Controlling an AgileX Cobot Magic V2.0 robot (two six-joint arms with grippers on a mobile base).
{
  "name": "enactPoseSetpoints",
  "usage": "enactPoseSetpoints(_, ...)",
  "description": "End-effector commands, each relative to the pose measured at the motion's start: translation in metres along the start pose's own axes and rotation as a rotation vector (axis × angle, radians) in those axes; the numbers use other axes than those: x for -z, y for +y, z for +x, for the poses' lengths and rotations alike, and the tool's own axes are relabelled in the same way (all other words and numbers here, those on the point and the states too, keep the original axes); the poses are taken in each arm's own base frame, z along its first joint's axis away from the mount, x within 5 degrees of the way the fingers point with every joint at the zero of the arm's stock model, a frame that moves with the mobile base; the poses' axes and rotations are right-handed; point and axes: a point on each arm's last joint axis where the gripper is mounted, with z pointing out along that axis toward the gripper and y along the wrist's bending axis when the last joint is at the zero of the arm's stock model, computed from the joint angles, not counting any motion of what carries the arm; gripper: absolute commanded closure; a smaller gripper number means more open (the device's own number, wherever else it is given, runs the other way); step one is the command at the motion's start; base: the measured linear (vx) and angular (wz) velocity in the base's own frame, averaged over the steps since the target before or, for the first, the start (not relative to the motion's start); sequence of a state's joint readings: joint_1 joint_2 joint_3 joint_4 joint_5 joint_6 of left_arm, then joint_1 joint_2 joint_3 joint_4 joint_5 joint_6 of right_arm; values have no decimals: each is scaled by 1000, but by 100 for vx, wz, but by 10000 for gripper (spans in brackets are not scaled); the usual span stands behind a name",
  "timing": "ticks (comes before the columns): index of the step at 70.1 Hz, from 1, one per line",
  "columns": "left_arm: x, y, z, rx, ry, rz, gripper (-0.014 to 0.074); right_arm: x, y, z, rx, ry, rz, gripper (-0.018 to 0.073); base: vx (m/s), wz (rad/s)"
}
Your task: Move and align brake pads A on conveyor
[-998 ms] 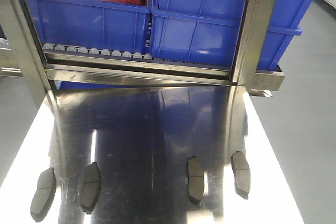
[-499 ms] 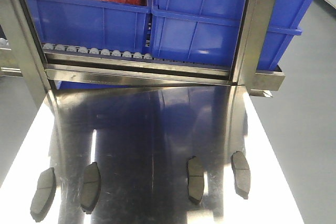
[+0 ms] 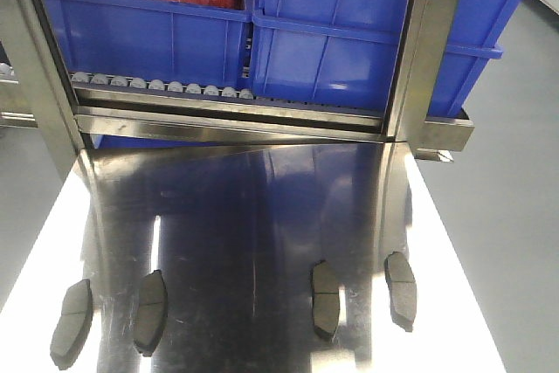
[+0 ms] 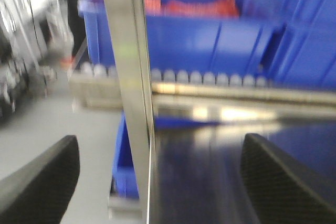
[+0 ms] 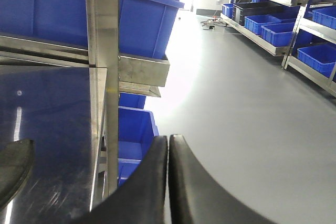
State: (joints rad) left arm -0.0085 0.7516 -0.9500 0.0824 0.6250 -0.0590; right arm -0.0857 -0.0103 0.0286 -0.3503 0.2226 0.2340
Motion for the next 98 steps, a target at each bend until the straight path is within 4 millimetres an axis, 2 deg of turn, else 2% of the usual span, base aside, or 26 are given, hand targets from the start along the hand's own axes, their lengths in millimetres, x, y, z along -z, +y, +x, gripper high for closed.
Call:
enactPoseSetpoints(1,-12,-3,-8,43,31,27,15,0,1,-3,18,-70,-9,571,0,0)
enactPoseSetpoints(11,-34,-10,6,109,215,75,18,0,1,-3,18,-70,-9,571,0,0)
enactPoseSetpoints(28,-76,-19,41,127,616,89,18,0,1,-3,18,-70,-9,571,0,0)
enactPoseSetpoints(44,-119,-45,71,113,855,83,18,0,1,-3,18,-70,-9,571,0,0)
enactPoseSetpoints(57,-148,-65,96,101,975,35,18,0,1,-3,18,-70,-9,571,0,0)
enactPoseSetpoints(70,-174,-77,120,108,1054,16,18,0,1,-3,18,-70,-9,571,0,0)
enactPoseSetpoints(98,-198,-83,144,100,1104,-13,18,0,1,-3,18,-70,-9,571,0,0)
